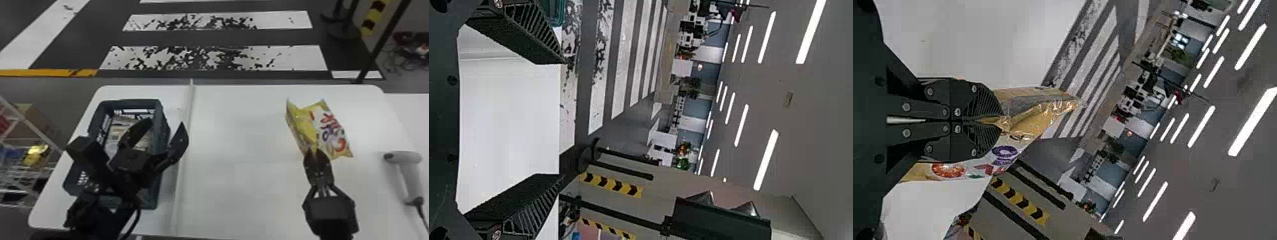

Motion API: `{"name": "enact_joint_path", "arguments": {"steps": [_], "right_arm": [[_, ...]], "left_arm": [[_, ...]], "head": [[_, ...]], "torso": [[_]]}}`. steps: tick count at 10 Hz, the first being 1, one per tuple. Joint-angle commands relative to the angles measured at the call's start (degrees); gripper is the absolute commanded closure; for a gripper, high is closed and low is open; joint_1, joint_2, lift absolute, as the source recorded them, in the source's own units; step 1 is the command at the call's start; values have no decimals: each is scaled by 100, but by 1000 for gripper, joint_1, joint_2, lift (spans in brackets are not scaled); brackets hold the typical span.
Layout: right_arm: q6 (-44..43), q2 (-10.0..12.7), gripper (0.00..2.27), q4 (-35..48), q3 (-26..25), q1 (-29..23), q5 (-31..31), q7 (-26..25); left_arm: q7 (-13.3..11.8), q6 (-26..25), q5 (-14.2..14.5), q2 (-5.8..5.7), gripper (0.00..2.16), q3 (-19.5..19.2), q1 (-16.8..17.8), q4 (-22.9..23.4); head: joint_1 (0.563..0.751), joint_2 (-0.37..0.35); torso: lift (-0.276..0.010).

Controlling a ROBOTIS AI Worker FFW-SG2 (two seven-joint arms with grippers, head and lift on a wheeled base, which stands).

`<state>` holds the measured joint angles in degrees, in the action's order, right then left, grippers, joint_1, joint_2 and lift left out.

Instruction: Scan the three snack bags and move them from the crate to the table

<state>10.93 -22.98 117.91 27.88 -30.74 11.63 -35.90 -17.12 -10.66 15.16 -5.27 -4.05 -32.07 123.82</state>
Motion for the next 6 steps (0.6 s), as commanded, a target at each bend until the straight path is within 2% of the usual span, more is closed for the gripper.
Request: {"name": "enact_joint_path", "arguments": {"steps": [1,2,3,4,5,6], "right_arm": [[-1044,109,2246,488,-520,-204,-1356,22],[-1835,197,2246,567,-810,-345,-2472,224],[-2644,250,2246,602,-1118,-529,-3861,716],[-2872,311,2246,602,-1539,-705,-5733,1683],[-2081,408,2246,488,-1979,-758,-7271,2422],[-1203,540,2246,277,-2295,-758,-8080,2659]], "left_arm": [[-37,-2,-39,0,63,53,-1,11],[-37,-2,-57,0,63,53,-19,2],[-37,-2,-57,0,63,53,-19,-24],[-37,-2,-66,0,63,53,-19,-59],[-46,15,-92,0,63,62,-10,-95],[-73,15,-92,0,63,62,-10,-121]], "head": [[695,58],[695,45],[695,23],[695,2],[695,-19],[695,-43]], "torso": [[-62],[-62],[-62],[-62],[-62],[-62]]}}
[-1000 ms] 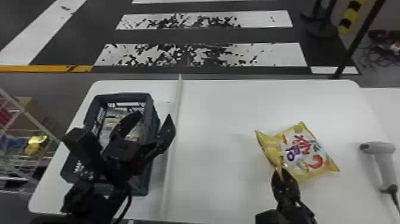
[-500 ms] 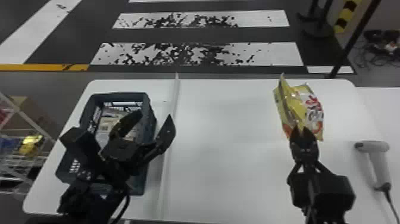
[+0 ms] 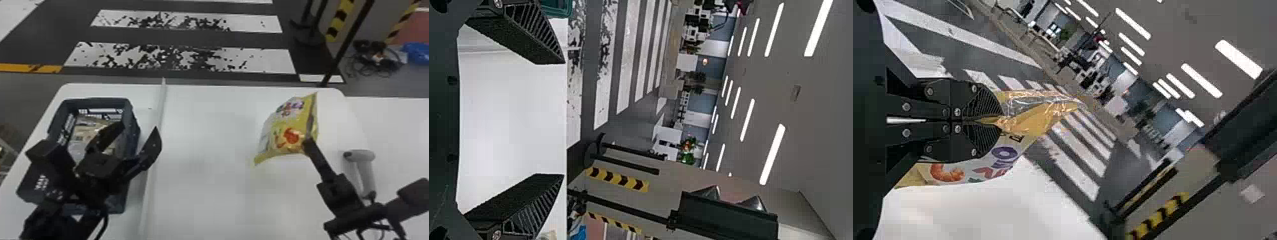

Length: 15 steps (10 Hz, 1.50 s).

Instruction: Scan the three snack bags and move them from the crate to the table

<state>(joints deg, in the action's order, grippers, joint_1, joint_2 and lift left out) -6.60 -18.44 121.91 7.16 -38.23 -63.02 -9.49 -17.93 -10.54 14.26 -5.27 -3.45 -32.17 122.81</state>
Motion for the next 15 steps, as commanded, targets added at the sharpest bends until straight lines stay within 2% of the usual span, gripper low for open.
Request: {"name": "enact_joint_path", "arguments": {"steps": [1,2,3,5,6,7,8,9,10,11,12,13,14,15], "right_arm": [[1131,191,2246,-317,-329,-18,-940,9],[1078,323,2246,-493,-294,-62,-694,-18],[1061,323,2243,-519,-320,-123,-518,-79],[1359,323,2088,-326,-531,-273,-149,-721],[1359,332,1598,-264,-557,-317,115,-1046],[1359,358,140,26,-443,-440,765,-1731],[1359,332,-2,298,-215,-510,1538,-2478],[1377,306,33,422,-109,-580,1811,-2848],[1553,288,43,501,-100,-624,1960,-2944],[2098,279,39,650,5,-633,2470,-3217],[2115,262,39,676,119,-624,2813,-3296],[2115,244,53,676,128,-598,2962,-3217],[2326,235,76,685,163,-589,3164,-2865],[2977,235,80,712,58,-554,3173,-1854]], "left_arm": [[-88,21,-3,0,63,3,26,-56],[-97,21,-3,18,63,3,61,-91],[-97,21,-3,18,63,3,70,-108],[-106,73,-3,18,63,11,105,-187],[-132,73,-3,18,63,11,123,-205],[-167,91,6,18,63,11,123,-205],[-185,91,24,18,63,11,123,-214],[-229,109,24,26,63,11,123,-214],[-246,109,33,35,63,20,123,-223],[-255,126,33,44,63,38,114,-214],[-255,161,33,35,63,64,97,-214],[-255,179,33,35,63,73,70,-205],[-264,179,33,26,63,82,53,-205],[-264,196,33,26,63,82,44,-205]], "head": [[695,-52],[695,-43],[695,-38],[695,-56],[695,-75],[695,-85],[695,-110],[695,-137],[695,-148],[695,-148],[695,-150],[695,-149],[695,-144],[695,-131]], "torso": [[-62],[-62],[-62],[-62],[-62],[-62],[-62],[-62],[-62],[-62],[-62],[-62],[-62],[-62]]}}
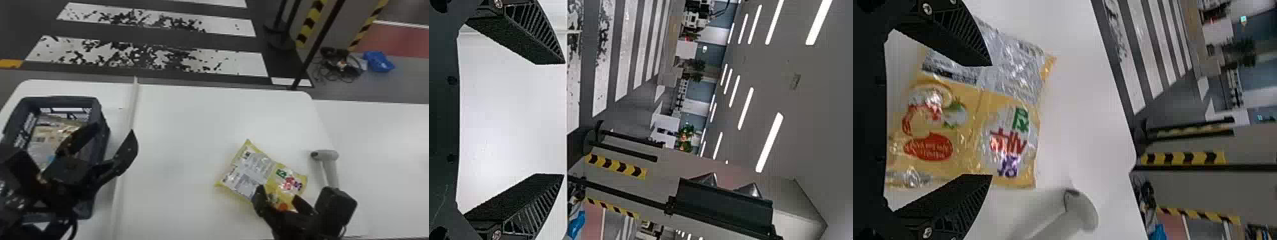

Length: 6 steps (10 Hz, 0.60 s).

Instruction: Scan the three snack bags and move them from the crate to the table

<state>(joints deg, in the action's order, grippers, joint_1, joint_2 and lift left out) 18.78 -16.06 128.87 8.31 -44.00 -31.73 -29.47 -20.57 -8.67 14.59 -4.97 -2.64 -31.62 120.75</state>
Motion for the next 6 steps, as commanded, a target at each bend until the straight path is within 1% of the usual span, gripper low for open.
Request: {"name": "enact_joint_path", "arguments": {"steps": [1,2,3,4,5,6], "right_arm": [[1019,50,87,7,-207,84,44,1365],[1546,94,161,-46,-243,234,149,2191],[1827,156,434,-81,-225,357,536,2719],[1810,182,1274,-160,-137,471,949,3079],[1827,191,2111,-310,-23,647,1327,3185],[1687,182,2240,-600,144,849,1714,3299]], "left_arm": [[0,10,0,-4,63,0,-20,1],[0,10,0,5,63,0,-20,-8],[0,45,-9,5,63,0,-46,-8],[0,45,-18,5,63,0,-55,1],[9,45,-26,5,63,0,-64,10],[9,45,-44,5,63,18,-64,1]], "head": [[695,-101],[695,-35],[695,24],[695,60],[695,75],[695,76]], "torso": [[-62],[-62],[-62],[-62],[-62],[-62]]}}
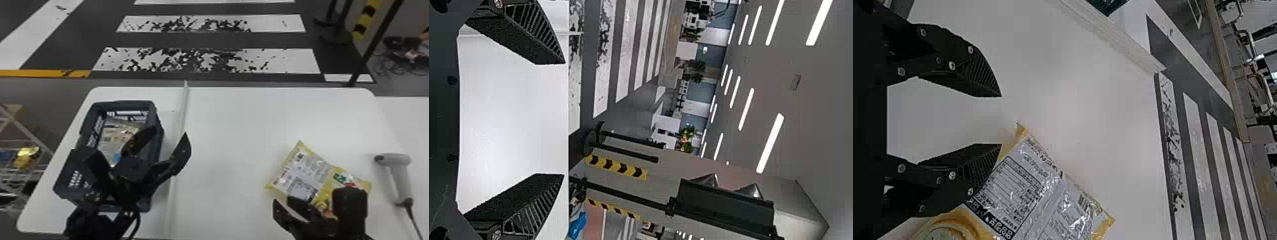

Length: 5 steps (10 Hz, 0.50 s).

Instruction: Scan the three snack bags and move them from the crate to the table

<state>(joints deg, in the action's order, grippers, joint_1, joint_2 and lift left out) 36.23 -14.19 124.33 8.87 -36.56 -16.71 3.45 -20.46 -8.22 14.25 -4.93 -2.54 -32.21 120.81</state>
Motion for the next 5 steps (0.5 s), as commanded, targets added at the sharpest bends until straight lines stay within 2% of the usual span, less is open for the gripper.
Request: {"name": "enact_joint_path", "arguments": {"steps": [1,4,5], "right_arm": [[-252,-5,2240,-453,230,316,485,6],[-287,39,2240,-1068,502,791,643,-20],[-322,118,2240,-1253,555,923,669,-38]], "left_arm": [[7,0,-62,-8,63,78,4,4],[16,0,-133,-35,63,149,48,-5],[60,0,-133,-35,63,158,48,4]], "head": [[695,77],[695,59],[695,61]], "torso": [[-62],[-62],[-62]]}}
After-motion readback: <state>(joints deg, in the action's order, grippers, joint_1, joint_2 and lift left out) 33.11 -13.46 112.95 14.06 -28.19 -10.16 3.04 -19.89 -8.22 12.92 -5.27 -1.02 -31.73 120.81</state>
